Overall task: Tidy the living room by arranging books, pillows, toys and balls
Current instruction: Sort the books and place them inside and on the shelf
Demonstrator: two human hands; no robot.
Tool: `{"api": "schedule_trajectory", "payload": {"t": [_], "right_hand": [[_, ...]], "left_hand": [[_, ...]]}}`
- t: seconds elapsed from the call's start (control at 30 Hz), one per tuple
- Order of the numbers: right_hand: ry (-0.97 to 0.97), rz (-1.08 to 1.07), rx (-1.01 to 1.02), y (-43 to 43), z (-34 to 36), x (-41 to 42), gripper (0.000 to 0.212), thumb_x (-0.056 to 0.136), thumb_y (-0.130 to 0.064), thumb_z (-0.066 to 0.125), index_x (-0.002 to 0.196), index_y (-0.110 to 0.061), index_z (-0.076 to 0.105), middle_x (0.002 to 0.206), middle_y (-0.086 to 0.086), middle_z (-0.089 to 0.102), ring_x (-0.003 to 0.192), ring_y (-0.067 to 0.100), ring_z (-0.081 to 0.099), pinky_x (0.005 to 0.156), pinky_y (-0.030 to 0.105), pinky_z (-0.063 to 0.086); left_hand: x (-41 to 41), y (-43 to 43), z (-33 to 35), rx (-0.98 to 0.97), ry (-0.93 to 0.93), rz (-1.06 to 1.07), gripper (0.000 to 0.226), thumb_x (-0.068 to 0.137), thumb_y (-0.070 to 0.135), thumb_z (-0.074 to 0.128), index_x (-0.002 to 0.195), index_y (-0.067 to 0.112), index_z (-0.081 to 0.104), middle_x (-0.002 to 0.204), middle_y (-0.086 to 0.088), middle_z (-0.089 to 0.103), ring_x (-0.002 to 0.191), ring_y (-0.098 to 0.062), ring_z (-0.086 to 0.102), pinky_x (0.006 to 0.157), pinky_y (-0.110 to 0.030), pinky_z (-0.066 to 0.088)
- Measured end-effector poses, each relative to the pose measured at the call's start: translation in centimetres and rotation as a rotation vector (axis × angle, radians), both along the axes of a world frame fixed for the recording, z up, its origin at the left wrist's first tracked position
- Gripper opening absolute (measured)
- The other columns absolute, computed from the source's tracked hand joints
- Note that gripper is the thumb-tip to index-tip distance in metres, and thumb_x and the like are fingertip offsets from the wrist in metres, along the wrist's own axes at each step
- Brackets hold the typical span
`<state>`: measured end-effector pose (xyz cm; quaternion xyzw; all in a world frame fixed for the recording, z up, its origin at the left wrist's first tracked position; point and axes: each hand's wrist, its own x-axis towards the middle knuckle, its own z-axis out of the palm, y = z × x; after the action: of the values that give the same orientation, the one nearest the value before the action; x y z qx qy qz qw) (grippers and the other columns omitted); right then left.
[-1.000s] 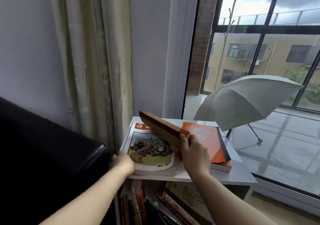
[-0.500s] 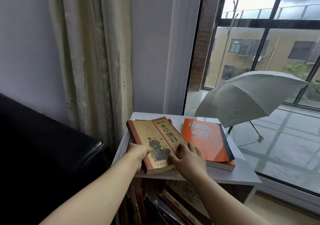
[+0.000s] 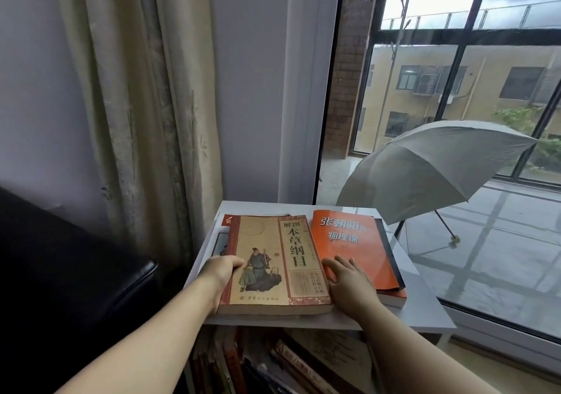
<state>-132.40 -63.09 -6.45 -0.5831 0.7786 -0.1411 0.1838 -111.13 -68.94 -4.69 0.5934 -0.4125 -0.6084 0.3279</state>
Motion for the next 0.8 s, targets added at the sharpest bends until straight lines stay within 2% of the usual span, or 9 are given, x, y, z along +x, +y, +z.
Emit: {"api": "schedule_trajectory", "payload": {"t": [0.07,0.2,0.33,0.4,0.47,0.6,0.73,0.8], "right_hand": [[0.057,0.019,0.061,-0.3,0.2,-0.4,0.054,0.097,-0.051,0.032,0.147,-0.035,0.020,0.159,-0.003,0.007,0.147,0.023,-0.001,0.118,0.042,0.004],[0.090,0.058,0.181,-0.6,0.6,-1.2,0.068,0.091,-0.065,0.032,0.149,-0.038,0.009,0.159,-0.001,-0.004,0.146,0.027,-0.010,0.117,0.048,-0.005],[0.126,0.087,0.213,-0.6,0.6,-1.3,0.080,0.085,-0.068,0.041,0.149,-0.037,0.004,0.159,-0.001,-0.007,0.145,0.027,-0.013,0.117,0.050,-0.007],[0.148,0.080,0.193,-0.6,0.9,-1.3,0.081,0.084,-0.068,0.044,0.149,-0.037,0.008,0.160,-0.002,-0.003,0.146,0.027,-0.008,0.116,0.054,-0.003],[0.196,0.077,0.172,-0.5,1.0,-1.1,0.080,0.084,-0.065,0.049,0.148,-0.034,0.011,0.160,-0.003,0.000,0.147,0.027,-0.004,0.115,0.058,0.002],[0.355,0.024,0.162,-0.3,0.8,0.6,0.073,0.092,-0.044,0.050,0.147,-0.020,0.009,0.159,0.004,-0.001,0.146,0.033,0.000,0.109,0.066,0.014],[0.420,-0.030,0.139,-0.8,-0.1,1.5,0.064,0.095,-0.034,0.049,0.145,-0.017,0.013,0.159,0.009,0.004,0.144,0.039,0.004,0.105,0.071,0.015],[0.486,-0.046,0.101,-0.9,-0.4,1.3,0.059,0.096,-0.029,0.048,0.143,-0.014,0.017,0.158,0.012,0.011,0.143,0.042,0.012,0.105,0.069,0.020]], "left_hand": [[-0.2,-0.5,-0.4,-0.007,-0.035,0.018,0.023,0.093,0.016,0.049,0.108,0.003,0.059,0.086,-0.019,0.065,0.066,-0.030,0.061,0.054,-0.028,0.050],[0.1,-1.2,-0.4,0.059,-0.057,-0.012,0.021,0.090,0.020,0.049,0.099,0.004,0.059,0.076,-0.017,0.062,0.063,-0.030,0.059,0.052,-0.028,0.047],[0.0,-1.4,0.1,0.059,-0.093,-0.048,0.021,0.090,0.027,0.058,0.098,0.007,0.056,0.078,-0.016,0.064,0.064,-0.028,0.062,0.051,-0.028,0.049],[-0.1,-1.3,0.3,0.000,-0.145,-0.100,0.020,0.086,0.029,0.065,0.088,0.014,0.052,0.079,-0.011,0.065,0.065,-0.024,0.064,0.052,-0.028,0.049],[-0.1,-1.1,0.3,-0.045,-0.211,-0.149,0.021,0.085,0.030,0.067,0.085,0.017,0.050,0.079,-0.007,0.065,0.064,-0.020,0.064,0.050,-0.025,0.049],[0.3,-1.2,-0.2,-0.030,-0.141,-0.118,0.037,0.086,0.022,0.067,0.115,0.005,0.051,0.095,-0.019,0.069,0.075,-0.031,0.068,0.060,-0.033,0.055],[0.4,-1.4,-0.5,-0.007,-0.101,-0.091,0.021,0.089,0.017,0.061,0.106,0.004,0.059,0.088,-0.019,0.069,0.068,-0.030,0.065,0.053,-0.029,0.054],[0.4,-1.6,-0.6,-0.011,-0.102,-0.080,0.017,0.088,0.017,0.060,0.102,0.005,0.060,0.087,-0.019,0.069,0.069,-0.031,0.065,0.057,-0.031,0.054]]}}
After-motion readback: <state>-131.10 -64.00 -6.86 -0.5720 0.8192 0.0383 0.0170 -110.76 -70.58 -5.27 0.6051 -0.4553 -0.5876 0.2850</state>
